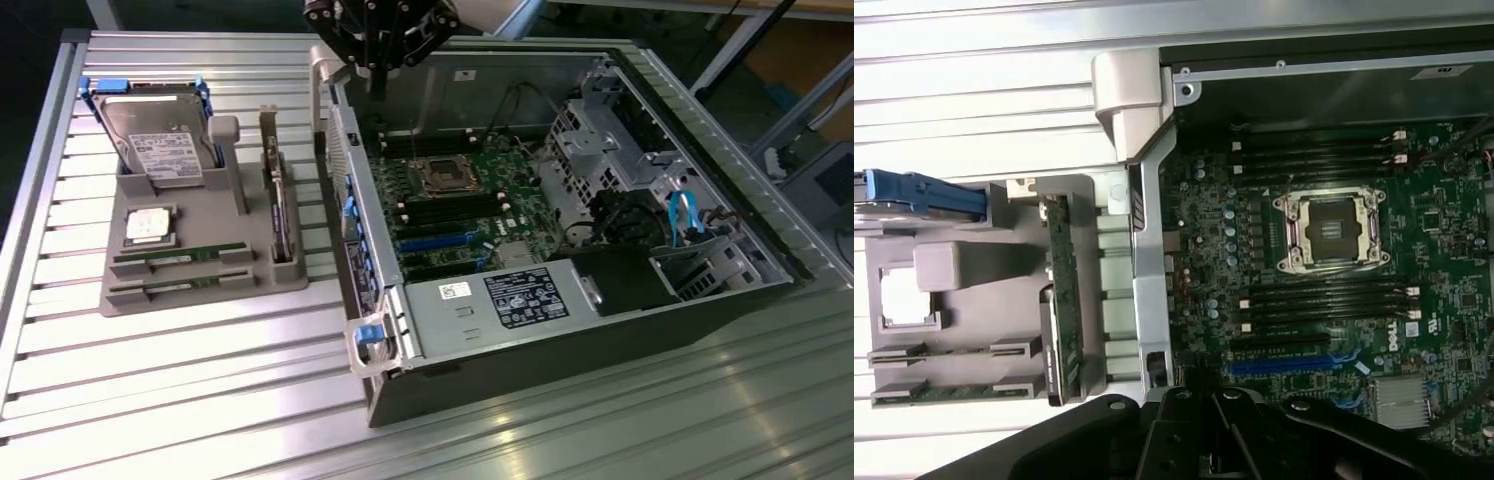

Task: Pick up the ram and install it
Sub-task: 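Reach for the ram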

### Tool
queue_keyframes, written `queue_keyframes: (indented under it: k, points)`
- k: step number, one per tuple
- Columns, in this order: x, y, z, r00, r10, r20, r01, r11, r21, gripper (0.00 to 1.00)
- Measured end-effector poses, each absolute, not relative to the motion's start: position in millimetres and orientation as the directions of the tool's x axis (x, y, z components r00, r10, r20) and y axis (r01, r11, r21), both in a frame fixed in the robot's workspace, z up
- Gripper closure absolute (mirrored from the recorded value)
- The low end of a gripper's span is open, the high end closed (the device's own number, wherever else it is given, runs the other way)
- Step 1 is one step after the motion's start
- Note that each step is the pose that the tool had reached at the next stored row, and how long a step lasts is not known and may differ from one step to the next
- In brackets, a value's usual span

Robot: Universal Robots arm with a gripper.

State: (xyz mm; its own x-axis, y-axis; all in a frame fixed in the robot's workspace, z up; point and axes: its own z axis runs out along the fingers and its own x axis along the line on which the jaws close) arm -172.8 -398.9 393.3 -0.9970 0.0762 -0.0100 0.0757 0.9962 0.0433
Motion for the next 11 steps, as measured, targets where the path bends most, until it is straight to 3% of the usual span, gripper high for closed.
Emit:
queue_keyframes:
  k: [11]
  points:
    - [-195.4,-398.9,393.3,-0.997,0.076,-0.001,0.076,0.996,0.043,0.90]
